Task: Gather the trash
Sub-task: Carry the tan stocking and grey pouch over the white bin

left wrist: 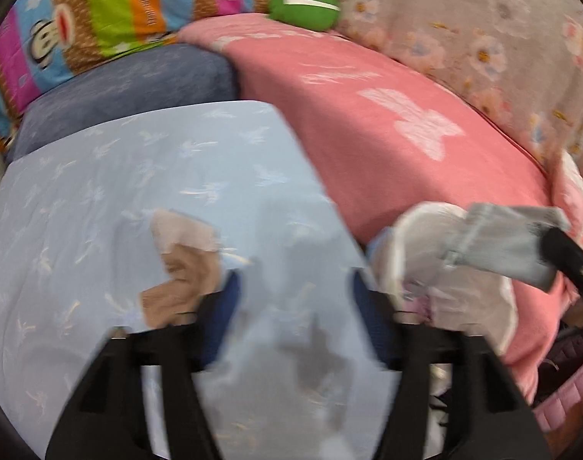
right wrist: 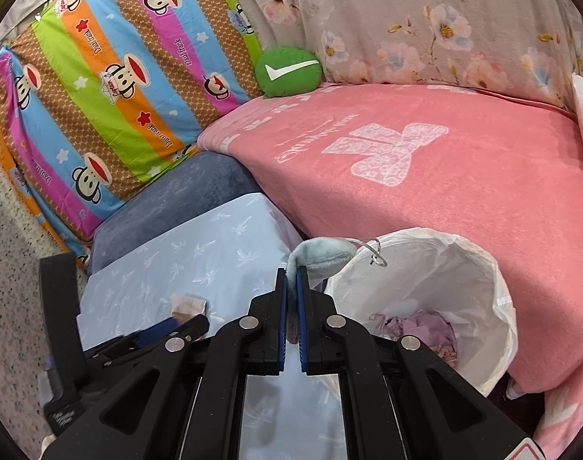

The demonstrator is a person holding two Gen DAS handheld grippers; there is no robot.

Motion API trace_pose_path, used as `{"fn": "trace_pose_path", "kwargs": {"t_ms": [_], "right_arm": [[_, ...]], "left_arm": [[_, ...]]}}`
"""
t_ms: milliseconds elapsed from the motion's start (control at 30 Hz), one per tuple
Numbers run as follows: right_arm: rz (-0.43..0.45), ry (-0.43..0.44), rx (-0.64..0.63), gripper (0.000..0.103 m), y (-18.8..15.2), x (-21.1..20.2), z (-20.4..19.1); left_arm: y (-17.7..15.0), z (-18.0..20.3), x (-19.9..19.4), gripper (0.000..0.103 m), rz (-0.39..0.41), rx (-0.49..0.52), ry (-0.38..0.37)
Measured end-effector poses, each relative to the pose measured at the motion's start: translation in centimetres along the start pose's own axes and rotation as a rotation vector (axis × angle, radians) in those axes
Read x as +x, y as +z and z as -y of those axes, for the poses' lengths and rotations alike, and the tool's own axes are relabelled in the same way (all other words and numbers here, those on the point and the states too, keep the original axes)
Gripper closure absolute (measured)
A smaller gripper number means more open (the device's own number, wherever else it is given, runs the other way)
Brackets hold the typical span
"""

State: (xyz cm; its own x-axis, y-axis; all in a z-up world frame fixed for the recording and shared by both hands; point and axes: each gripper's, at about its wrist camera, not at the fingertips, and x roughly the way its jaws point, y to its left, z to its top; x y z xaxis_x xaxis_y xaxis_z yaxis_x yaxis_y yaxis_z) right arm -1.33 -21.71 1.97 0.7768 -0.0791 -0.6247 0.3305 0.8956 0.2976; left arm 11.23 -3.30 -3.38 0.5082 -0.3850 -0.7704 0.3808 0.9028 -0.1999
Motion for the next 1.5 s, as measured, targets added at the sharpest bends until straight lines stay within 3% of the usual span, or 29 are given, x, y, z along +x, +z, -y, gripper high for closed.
{"fn": "trace_pose_path", "kwargs": {"t_ms": [233, 433, 533, 567, 667, 733, 1133, 1500], "right_arm": [[-0.028, 0.038, -0.022, 0.099, 0.6, 3.4, -2.7], [-0.055, 0.055, -0.041, 0.099, 1.0, 6.2, -4.8], [-0.069, 0.057, -0.048, 0.099, 0.9, 7.3, -5.5], [-0.076, 0.059, -0.05, 0.099, 0.9, 7.6, -5.7], [-0.088, 0.061, -0.051, 0.099, 0.7, 8.2, -6.0], [-0.09, 0.062, -0.053, 0.099, 0.5, 8.3, -6.1], [-0.029, 0.054, -0.029, 0.099, 1.2, 4.3, -4.4], [0.032, 0.021, 0.01, 0.099, 1.3, -0.3, -0.5]], "left_arm": [[1.0, -5.9, 4.6, 0.031, -0.067, -0.107, 0.091], [1.4, -8.1, 7.2, 0.031, -0.099, -0.179, 0.077], [1.2, -8.2, 8.4, 0.049, -0.136, -0.187, 0.04], [1.3, -7.9, 8.3, 0.054, -0.116, -0.175, 0.05], [1.2, -7.7, 8.3, 0.081, -0.13, -0.156, 0.025], [1.1, -7.6, 7.7, 0.085, -0.128, -0.163, -0.004], [1.2, -1.2, 1.8, 0.087, -0.044, -0.047, -0.081], [1.0, 5.4, -0.5, 0.087, -0.014, 0.077, -0.145]]}}
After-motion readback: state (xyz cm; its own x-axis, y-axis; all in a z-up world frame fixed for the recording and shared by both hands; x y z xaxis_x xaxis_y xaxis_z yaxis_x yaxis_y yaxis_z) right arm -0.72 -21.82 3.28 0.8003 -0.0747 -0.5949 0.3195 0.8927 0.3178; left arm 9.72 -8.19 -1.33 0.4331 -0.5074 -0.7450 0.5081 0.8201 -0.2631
